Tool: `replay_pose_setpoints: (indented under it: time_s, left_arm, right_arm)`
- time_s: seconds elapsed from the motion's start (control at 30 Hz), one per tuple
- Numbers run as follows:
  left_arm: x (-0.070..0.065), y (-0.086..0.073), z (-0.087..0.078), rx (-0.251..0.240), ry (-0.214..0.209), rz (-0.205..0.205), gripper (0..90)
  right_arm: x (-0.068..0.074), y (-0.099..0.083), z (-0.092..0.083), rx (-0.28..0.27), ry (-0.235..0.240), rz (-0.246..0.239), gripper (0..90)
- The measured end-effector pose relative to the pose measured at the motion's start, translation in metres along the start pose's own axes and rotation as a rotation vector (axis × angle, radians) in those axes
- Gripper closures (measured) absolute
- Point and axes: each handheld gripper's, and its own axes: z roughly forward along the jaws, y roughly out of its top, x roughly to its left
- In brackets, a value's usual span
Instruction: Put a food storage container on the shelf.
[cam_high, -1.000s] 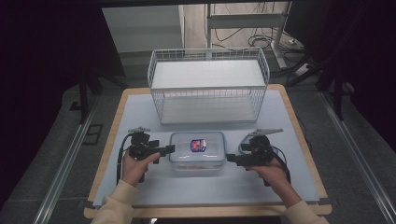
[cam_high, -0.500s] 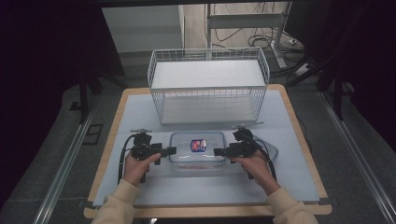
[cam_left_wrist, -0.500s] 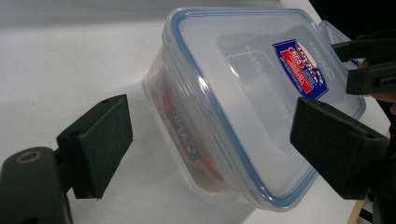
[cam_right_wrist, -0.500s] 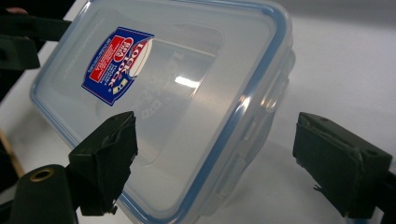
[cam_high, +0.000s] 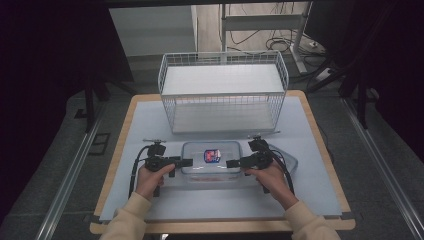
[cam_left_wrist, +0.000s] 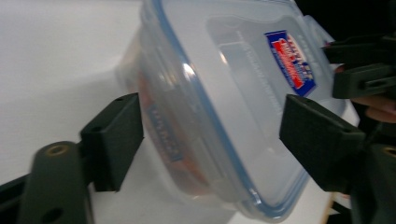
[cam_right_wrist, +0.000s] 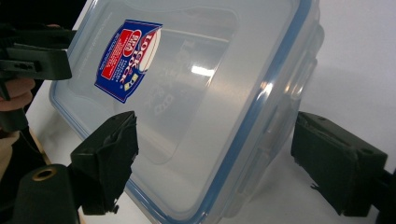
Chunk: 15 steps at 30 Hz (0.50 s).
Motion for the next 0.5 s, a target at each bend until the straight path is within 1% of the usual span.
replay_pose_setpoints:
  time_s: [0.03, 0.07, 0.13, 0.17, 0.27, 0.33, 0.37, 0.4, 0.43, 0.47, 0.5]
  left_arm:
    - [0.000, -0.001, 0.003, 0.016, -0.020, -0.017, 24.3]
    - [0.000, -0.001, 0.004, 0.013, -0.021, -0.022, 24.0]
    - [0.000, -0.001, 0.003, 0.012, -0.020, -0.028, 25.3]
    - [-0.002, -0.002, 0.001, 0.001, -0.016, -0.034, 26.5]
    - [-0.004, -0.003, -0.001, -0.006, -0.011, -0.026, 29.5]
    - [-0.008, -0.006, -0.005, -0.018, -0.003, -0.016, 31.5]
    - [-0.008, -0.008, -0.007, -0.032, -0.005, -0.021, 33.3]
    - [-0.008, -0.008, -0.007, -0.032, -0.005, -0.021, 35.1]
    - [-0.009, -0.012, -0.011, -0.049, -0.013, -0.019, 36.7]
    - [-0.009, -0.012, -0.011, -0.049, -0.013, -0.019, 38.1]
    - [-0.009, -0.013, -0.012, -0.055, -0.015, -0.016, 39.3]
  right_arm:
    - [-0.003, 0.000, 0.001, 0.022, 0.033, 0.027, 17.2]
    - [-0.002, 0.000, 0.001, 0.025, 0.032, 0.013, 17.3]
    - [-0.003, 0.000, 0.001, 0.028, 0.034, 0.014, 17.8]
    - [-0.003, 0.000, 0.001, 0.035, 0.042, 0.015, 18.1]
    - [-0.003, -0.002, 0.001, 0.034, 0.060, 0.023, 20.8]
    - [-0.005, -0.003, -0.002, -0.006, 0.074, 0.053, 26.4]
    - [-0.007, -0.004, -0.004, -0.026, 0.083, 0.058, 28.9]
    - [-0.007, -0.004, -0.004, -0.026, 0.083, 0.058, 28.9]
    - [-0.008, -0.006, -0.007, -0.048, 0.100, 0.060, 31.9]
    - [-0.008, -0.006, -0.007, -0.048, 0.100, 0.060, 31.9]
    - [-0.008, -0.009, -0.010, -0.071, 0.106, 0.059, 34.2]
